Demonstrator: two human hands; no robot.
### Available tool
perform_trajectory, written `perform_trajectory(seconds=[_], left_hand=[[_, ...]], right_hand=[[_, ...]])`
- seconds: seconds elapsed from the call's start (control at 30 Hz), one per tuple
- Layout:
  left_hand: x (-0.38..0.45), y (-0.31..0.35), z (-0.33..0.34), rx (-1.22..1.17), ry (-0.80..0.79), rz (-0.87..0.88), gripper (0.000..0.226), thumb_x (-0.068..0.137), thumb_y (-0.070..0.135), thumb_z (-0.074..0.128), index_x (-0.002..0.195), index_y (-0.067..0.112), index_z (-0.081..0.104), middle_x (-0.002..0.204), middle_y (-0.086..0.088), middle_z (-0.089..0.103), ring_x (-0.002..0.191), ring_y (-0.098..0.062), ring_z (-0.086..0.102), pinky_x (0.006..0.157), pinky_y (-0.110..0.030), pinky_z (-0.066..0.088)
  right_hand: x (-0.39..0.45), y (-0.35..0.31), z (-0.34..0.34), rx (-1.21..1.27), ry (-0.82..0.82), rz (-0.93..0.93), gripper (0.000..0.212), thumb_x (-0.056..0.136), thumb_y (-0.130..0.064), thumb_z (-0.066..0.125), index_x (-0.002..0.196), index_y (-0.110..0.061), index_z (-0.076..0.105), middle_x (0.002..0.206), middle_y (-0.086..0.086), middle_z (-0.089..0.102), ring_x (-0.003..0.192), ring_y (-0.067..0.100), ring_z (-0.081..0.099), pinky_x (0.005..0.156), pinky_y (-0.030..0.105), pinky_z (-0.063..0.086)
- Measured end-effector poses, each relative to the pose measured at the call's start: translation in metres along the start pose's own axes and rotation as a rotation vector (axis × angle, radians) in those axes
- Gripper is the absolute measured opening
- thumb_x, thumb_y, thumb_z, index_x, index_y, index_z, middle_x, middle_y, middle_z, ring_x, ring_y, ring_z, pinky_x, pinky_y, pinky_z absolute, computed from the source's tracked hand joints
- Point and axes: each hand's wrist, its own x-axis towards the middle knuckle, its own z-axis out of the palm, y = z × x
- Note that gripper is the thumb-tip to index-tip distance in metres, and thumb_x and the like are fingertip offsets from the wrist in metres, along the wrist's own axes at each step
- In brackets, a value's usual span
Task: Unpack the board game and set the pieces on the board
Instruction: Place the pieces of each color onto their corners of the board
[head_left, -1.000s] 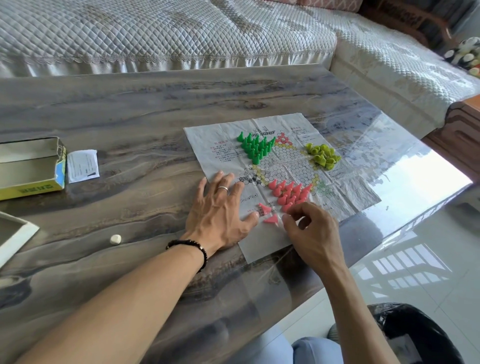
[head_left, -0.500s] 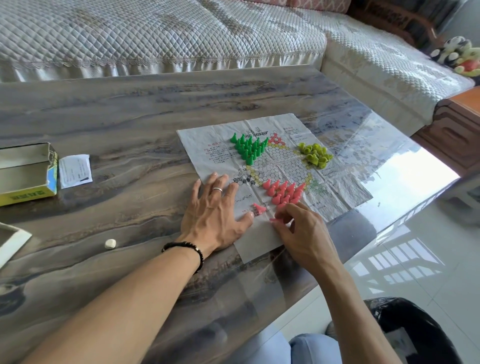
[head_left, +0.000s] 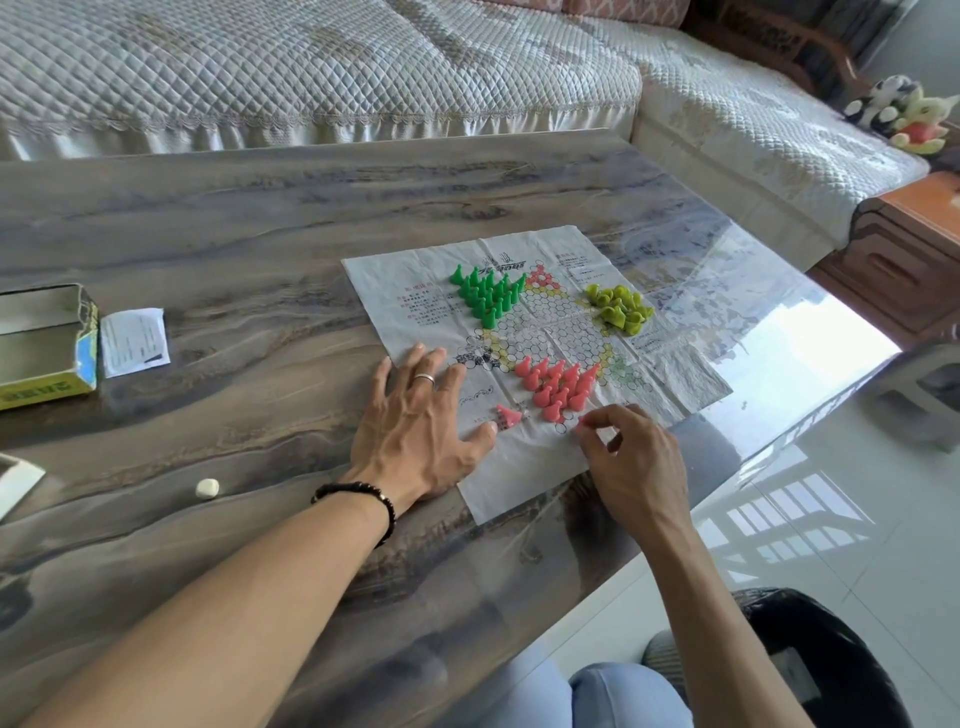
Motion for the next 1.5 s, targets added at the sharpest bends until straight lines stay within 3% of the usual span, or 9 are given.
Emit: perform_trajectory(seconds=[0.1,0.57,0.83,0.93,1.03,1.23,1.33,1.5], left_hand=[[0.000,0.001,0.000,0.001,0.000,0.002,0.079,0.085,0.066,0.029,0.149,0.019,0.027,0.160,-0.010,0.021,0.149,-0.025,0.010,0.120,-0.052,0.006],[-0.002,0.002,-0.003,-0.015,-0.004,0.004,0.077,0.087,0.065,0.033,0.149,0.019,0.027,0.160,-0.010,0.019,0.149,-0.025,0.008,0.120,-0.051,0.003],[-0.002,0.001,-0.003,0.001,-0.009,0.002,0.078,0.088,0.065,0.030,0.150,0.019,0.025,0.161,-0.011,0.017,0.149,-0.025,0.007,0.120,-0.052,0.004],[-0.002,0.001,-0.003,-0.003,-0.010,0.000,0.079,0.087,0.066,0.028,0.150,0.019,0.025,0.161,-0.012,0.017,0.149,-0.025,0.006,0.120,-0.052,0.003],[-0.002,0.001,-0.002,-0.003,-0.011,-0.002,0.079,0.087,0.066,0.029,0.151,0.019,0.024,0.161,-0.010,0.016,0.150,-0.025,0.005,0.121,-0.052,0.004],[-0.001,0.001,-0.002,0.012,-0.021,-0.011,0.087,0.082,0.072,0.019,0.152,0.022,0.020,0.162,-0.006,0.015,0.150,-0.023,0.003,0.121,-0.048,0.002],[0.000,0.002,-0.001,0.007,0.003,-0.016,0.087,0.083,0.075,0.016,0.151,0.022,0.025,0.161,-0.006,0.020,0.149,-0.024,0.006,0.121,-0.049,0.005],[-0.001,0.001,0.000,-0.004,0.001,-0.010,0.083,0.083,0.069,0.028,0.151,0.021,0.024,0.161,-0.007,0.019,0.149,-0.024,0.005,0.121,-0.050,0.003]], right_hand=[[0.000,0.005,0.002,-0.032,0.015,0.046,0.013,0.086,-0.039,0.066,0.090,-0.027,0.070,0.098,-0.010,0.058,0.083,0.018,0.057,0.068,0.030,0.038],[0.014,-0.003,0.013,-0.006,0.031,0.049,0.015,0.085,-0.035,0.068,0.093,-0.024,0.072,0.098,-0.007,0.059,0.088,0.022,0.060,0.072,0.033,0.045],[0.010,-0.003,0.015,0.030,0.076,0.040,0.015,0.085,-0.033,0.068,0.092,-0.021,0.072,0.096,-0.004,0.062,0.082,0.020,0.060,0.069,0.030,0.042],[0.000,-0.009,0.016,0.073,0.151,-0.001,0.016,0.084,-0.030,0.068,0.092,-0.016,0.070,0.091,-0.003,0.065,0.075,0.016,0.060,0.069,0.033,0.049],[-0.007,-0.023,0.021,0.085,0.111,-0.117,0.011,0.085,-0.027,0.067,0.090,-0.018,0.070,0.082,-0.008,0.066,0.069,0.009,0.059,0.065,0.028,0.050],[-0.002,-0.047,0.033,0.057,0.055,-0.215,0.021,0.087,-0.033,0.066,0.102,-0.022,0.074,0.094,-0.006,0.071,0.076,0.013,0.062,0.068,0.027,0.048],[0.002,-0.048,0.038,0.014,0.016,-0.219,0.018,0.088,-0.037,0.064,0.096,-0.025,0.075,0.091,-0.007,0.068,0.077,0.013,0.061,0.066,0.026,0.045],[-0.005,-0.042,0.031,0.025,0.026,-0.185,0.007,0.083,-0.023,0.067,0.082,-0.017,0.071,0.078,-0.004,0.066,0.070,0.013,0.057,0.066,0.028,0.046]])
